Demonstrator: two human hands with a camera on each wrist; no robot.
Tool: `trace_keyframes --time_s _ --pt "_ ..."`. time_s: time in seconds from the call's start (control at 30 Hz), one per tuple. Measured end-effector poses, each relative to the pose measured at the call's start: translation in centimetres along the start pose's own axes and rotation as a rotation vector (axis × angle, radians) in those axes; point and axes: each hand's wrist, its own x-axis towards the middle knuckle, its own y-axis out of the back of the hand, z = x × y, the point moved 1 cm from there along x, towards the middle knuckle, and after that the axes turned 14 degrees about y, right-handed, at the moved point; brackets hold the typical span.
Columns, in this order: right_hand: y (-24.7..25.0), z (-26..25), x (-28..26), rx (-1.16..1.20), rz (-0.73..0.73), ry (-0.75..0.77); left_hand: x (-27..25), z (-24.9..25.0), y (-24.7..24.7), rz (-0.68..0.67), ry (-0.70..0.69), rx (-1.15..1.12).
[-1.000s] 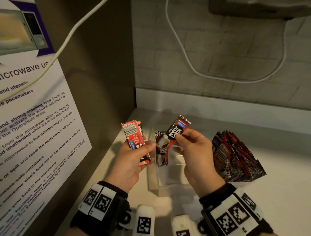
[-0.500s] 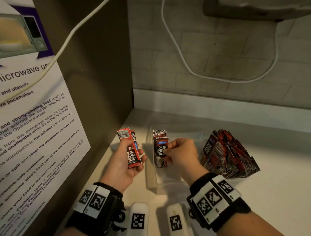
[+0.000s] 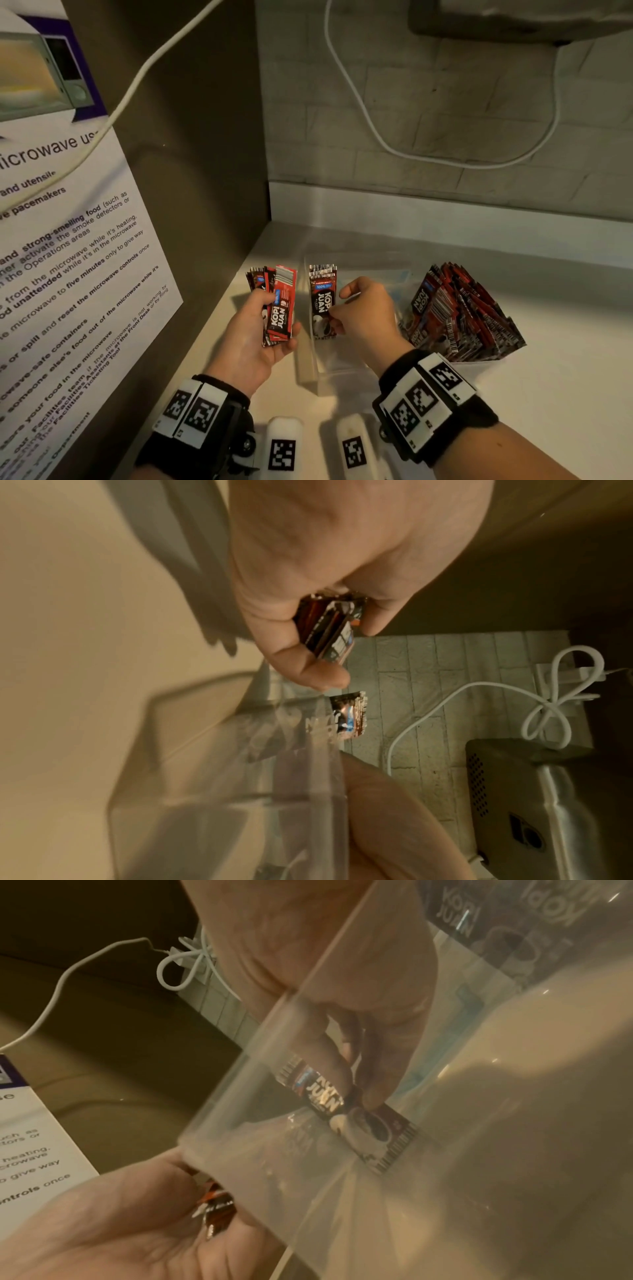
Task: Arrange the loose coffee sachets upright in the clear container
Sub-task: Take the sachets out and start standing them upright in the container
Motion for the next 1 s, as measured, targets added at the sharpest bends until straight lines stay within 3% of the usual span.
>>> trace_keyframes --time_s 0.3,0.6,0.73,0.87,1.0 --pt "1.5 -1.5 -0.1 0.059 0.056 0.106 -0.5 1.4 0.1 -0.093 -0.056 -0.095" --pt "2.2 -2.2 -0.3 0.148 0.049 0.113 2.0 0.4 0.8 0.032 0.086 -0.083" --pt "2.5 -2.2 -0.4 0.152 0.059 0.148 3.5 0.7 1.0 0.068 0.025 -0.076" --pt "2.8 -2.4 -0.9 0.181 0.060 0.182 5.4 2.7 0.5 0.139 -0.126 0.200" --pt "3.0 -2.6 -1.5 0.205 0.041 0.203 7.7 5.0 -1.0 0.307 -0.270 0.581"
